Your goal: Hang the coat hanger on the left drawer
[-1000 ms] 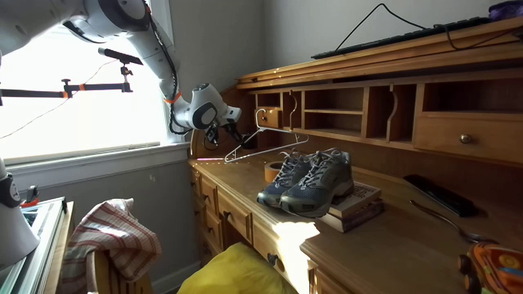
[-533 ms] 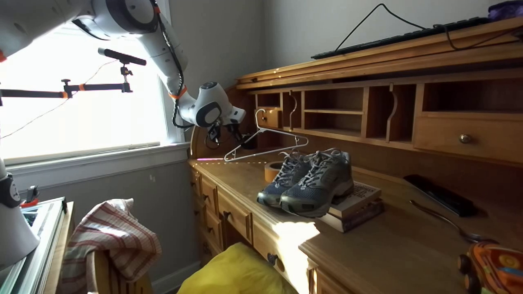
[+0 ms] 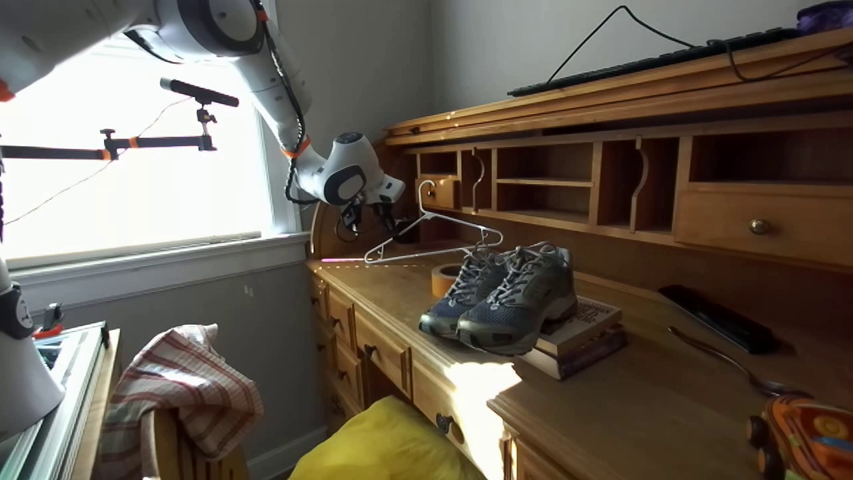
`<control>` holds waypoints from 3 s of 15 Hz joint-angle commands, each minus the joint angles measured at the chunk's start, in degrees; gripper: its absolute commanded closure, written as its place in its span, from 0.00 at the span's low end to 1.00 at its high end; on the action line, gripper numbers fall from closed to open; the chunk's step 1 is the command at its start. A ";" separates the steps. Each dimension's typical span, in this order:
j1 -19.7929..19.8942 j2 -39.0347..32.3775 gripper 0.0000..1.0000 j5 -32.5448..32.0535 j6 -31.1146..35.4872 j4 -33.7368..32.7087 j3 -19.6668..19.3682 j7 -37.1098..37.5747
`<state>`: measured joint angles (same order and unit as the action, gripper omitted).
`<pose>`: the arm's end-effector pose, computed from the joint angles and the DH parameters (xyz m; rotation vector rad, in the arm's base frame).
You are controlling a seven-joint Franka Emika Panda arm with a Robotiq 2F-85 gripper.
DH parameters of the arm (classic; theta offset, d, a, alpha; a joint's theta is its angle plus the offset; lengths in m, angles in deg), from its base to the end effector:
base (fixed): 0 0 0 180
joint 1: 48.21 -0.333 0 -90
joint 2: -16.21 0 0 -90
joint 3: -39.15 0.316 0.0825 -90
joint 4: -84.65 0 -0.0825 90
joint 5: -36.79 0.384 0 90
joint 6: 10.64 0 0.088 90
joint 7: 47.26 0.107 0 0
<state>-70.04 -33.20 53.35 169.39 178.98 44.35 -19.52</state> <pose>0.6566 0.2932 0.1789 -2.6055 0.4684 -0.6632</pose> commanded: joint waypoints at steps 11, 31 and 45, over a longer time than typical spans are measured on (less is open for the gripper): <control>4.00 -3.44 0.98 1.36 -7.59 -5.07 4.10 -1.24; 3.34 -5.90 0.00 0.58 -13.70 -10.20 2.68 -0.24; 0.38 -6.72 0.00 -2.42 -16.83 -18.02 -1.64 -0.53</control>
<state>-68.21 -38.84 52.55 154.60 163.96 44.44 -19.96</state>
